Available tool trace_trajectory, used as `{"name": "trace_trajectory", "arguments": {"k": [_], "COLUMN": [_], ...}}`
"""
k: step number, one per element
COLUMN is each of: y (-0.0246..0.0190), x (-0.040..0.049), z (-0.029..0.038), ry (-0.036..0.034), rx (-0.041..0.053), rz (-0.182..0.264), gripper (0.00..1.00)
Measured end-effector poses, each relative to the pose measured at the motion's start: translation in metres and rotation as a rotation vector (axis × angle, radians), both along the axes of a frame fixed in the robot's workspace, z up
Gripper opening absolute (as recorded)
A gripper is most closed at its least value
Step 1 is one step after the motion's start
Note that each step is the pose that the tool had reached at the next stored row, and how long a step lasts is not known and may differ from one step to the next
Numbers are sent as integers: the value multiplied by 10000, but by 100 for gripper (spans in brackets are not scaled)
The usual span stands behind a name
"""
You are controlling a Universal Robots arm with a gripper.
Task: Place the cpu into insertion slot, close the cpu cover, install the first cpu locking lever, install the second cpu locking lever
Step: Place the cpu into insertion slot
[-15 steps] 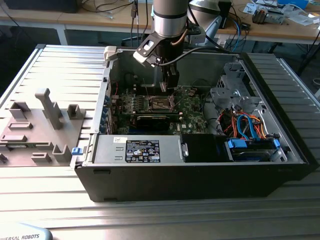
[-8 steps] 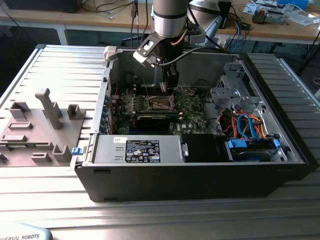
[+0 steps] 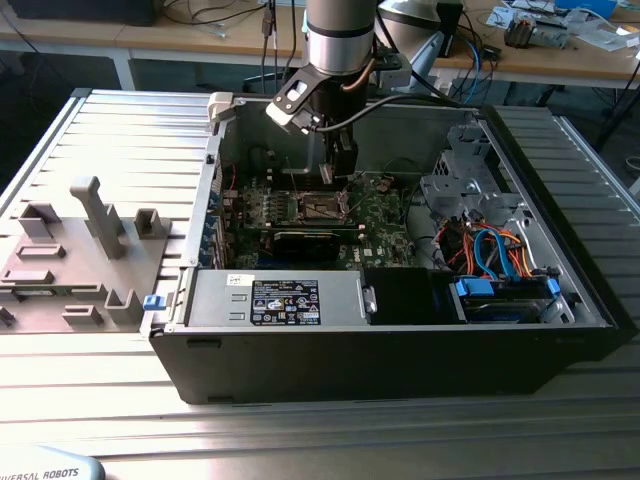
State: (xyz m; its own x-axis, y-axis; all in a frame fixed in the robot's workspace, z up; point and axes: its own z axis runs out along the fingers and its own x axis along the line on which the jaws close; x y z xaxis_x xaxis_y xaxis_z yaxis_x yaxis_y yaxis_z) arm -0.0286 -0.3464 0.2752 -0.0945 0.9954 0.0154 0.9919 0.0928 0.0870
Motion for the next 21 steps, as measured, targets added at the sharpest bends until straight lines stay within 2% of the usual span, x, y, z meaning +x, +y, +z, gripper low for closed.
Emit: {"name": "trace_trajectory", "arguments": {"k": [21], "y": [0], "x": [0], "z": [-5], "ry": [0], "rx": [0], "rz": [-179], "gripper": [54]}}
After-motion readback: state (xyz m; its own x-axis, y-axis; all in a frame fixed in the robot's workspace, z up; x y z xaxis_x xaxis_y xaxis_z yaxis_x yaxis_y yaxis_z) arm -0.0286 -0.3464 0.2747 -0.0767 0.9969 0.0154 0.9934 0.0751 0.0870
